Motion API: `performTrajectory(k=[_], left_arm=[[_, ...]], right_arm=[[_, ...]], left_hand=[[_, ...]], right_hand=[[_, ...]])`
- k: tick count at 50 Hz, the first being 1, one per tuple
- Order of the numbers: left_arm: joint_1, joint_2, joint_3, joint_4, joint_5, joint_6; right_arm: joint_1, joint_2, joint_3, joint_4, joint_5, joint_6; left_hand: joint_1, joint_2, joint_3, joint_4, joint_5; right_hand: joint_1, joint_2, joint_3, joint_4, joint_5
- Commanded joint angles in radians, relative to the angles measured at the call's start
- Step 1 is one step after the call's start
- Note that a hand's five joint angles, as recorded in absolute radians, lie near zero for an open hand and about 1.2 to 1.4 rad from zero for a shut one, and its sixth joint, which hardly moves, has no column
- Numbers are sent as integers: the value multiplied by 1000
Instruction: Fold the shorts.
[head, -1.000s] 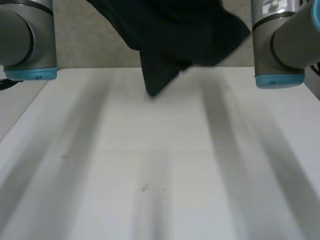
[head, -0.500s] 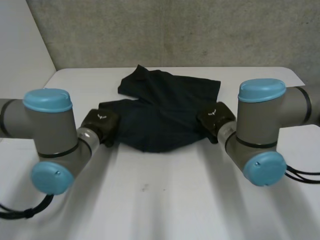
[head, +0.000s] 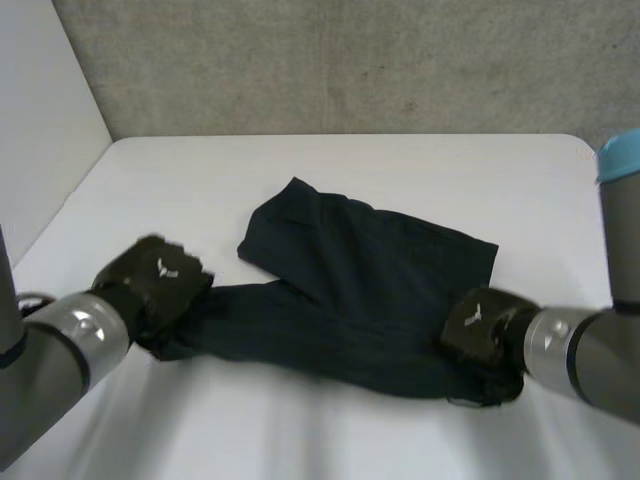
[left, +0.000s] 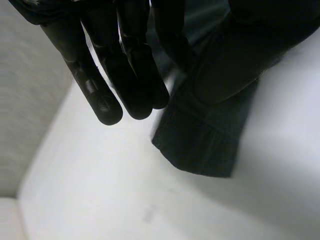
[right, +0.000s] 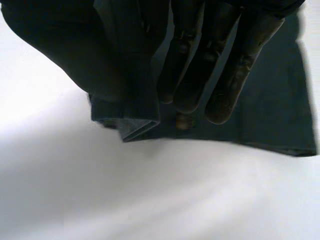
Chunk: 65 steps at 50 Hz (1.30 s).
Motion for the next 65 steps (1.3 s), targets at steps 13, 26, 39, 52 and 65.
performTrajectory(k=[13,26,39,52,65], left_arm=[[-121,-749,730,618,-26,13],[-138,-1038,967,710,4,-80],[-130,-754,641,785,18,-269],[-79,-502,353,583,13,-567],[-56,-502,355,403,15,-671]], right_arm=[[-26,399,-368,-526,250,185],[-26,597,-416,-879,402,-7],[-38,207,-158,-759,214,339],[-93,164,49,-563,110,577],[-141,311,84,-766,93,571]], left_hand=[[267,199,204,199,231],[-479,-546,-542,-547,-515],[-955,-1022,-1018,-1023,-991],[-954,-1021,-1017,-1022,-990],[-948,-1016,-1011,-1017,-985]], right_hand=[[431,234,194,204,233],[-140,-338,-378,-368,-338],[-790,-988,-1028,-1018,-988],[-719,-916,-956,-946,-917],[431,234,194,204,233]])
